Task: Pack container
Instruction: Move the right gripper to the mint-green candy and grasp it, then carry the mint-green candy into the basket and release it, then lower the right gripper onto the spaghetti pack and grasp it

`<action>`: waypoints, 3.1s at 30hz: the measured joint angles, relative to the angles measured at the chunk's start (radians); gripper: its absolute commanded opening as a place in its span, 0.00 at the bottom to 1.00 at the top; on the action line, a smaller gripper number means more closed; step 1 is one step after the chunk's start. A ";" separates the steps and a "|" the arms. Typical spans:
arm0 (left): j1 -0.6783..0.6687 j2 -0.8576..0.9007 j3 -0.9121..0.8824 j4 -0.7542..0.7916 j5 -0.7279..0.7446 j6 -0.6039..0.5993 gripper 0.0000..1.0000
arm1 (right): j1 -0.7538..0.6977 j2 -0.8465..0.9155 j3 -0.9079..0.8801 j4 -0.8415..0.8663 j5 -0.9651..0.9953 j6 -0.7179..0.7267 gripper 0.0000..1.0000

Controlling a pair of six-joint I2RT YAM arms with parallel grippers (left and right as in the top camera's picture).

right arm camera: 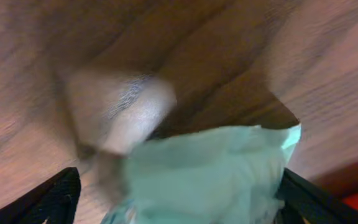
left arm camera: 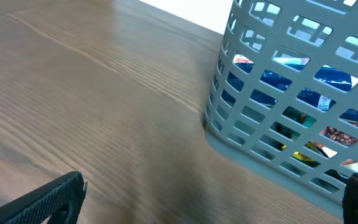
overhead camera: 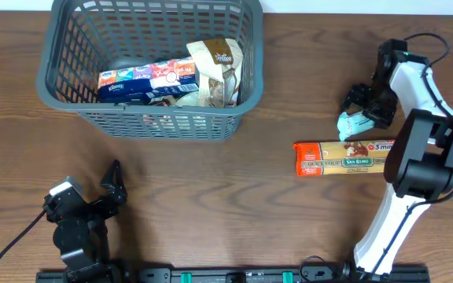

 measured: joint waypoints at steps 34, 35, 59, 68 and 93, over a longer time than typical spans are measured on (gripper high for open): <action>0.000 0.000 0.000 0.000 0.000 0.000 0.99 | 0.174 -0.189 0.423 0.101 -0.514 -0.140 0.01; 0.000 0.000 0.000 0.000 0.000 0.000 0.99 | 0.210 -0.221 0.434 0.128 -0.520 -0.161 0.01; 0.000 0.000 0.000 0.000 0.000 0.000 0.99 | 0.583 -0.348 0.456 0.119 -0.377 -0.303 0.99; 0.000 0.000 0.000 0.000 0.000 0.000 0.99 | 0.369 -0.435 0.455 -0.202 -0.064 0.008 0.99; 0.000 0.000 0.000 0.000 0.000 0.000 0.99 | 0.061 -0.465 -0.103 -0.085 -0.012 0.454 0.99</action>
